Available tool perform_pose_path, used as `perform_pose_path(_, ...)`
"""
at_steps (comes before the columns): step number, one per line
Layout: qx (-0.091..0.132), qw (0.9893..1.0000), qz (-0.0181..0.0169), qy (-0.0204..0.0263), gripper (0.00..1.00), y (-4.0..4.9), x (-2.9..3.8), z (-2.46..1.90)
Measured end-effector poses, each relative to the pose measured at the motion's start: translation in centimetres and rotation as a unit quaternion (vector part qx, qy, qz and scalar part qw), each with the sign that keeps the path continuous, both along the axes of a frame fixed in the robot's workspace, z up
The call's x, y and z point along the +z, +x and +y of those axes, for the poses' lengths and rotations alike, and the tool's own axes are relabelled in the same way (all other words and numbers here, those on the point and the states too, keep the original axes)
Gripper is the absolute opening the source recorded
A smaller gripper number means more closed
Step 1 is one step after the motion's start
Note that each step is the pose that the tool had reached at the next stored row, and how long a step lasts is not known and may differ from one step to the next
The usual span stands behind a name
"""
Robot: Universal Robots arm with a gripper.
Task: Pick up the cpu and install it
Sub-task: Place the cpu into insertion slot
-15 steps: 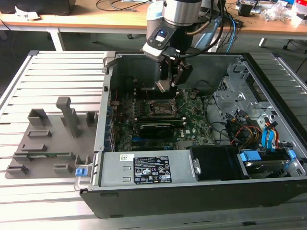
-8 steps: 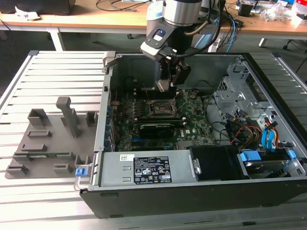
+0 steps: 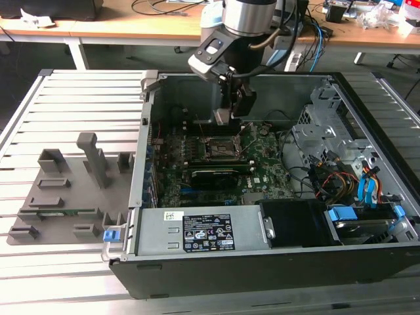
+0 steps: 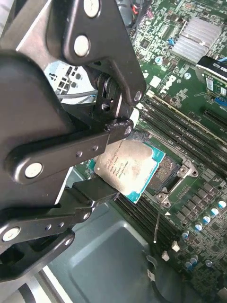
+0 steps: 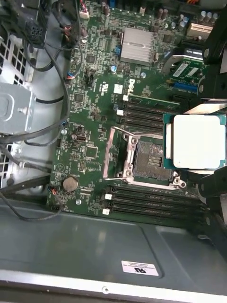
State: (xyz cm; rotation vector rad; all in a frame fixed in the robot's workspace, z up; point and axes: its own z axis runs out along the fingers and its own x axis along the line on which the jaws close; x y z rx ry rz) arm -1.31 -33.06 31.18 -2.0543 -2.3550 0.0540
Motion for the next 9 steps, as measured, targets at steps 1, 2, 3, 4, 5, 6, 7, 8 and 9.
perform_pose_path(1,-0.008,1.0,0.0,0.0,0.55,0.0,-0.01,0.0)
perform_pose_path(2,-0.012,0.9999,0.0,0.0,0.55,0.0,-0.01,0.0)
perform_pose_path(3,-0.02,0.9998,0.0,-0.0001,0.55,0.0,-0.02,0.0)
perform_pose_path(4,-0.027,0.9996,0.0,-0.0002,0.55,0.0,-0.03,0.0)
perform_pose_path(5,-0.03,0.9995,0.0,-0.0002,0.55,0.0,-0.03,0.0)
perform_pose_path(6,-0.034,0.9994,0.0,-0.0002,0.55,0.0,-0.03,0.0)
perform_pose_path(7,-0.037,0.9993,0.0,-0.0002,0.55,0.0,-0.03,0.0)
perform_pose_path(8,-0.037,0.9993,0.0,-0.0002,0.55,0.0,-0.03,0.0)
perform_pose_path(9,-0.037,0.9993,0.0,-0.0002,0.55,0.0,-0.03,0.0)
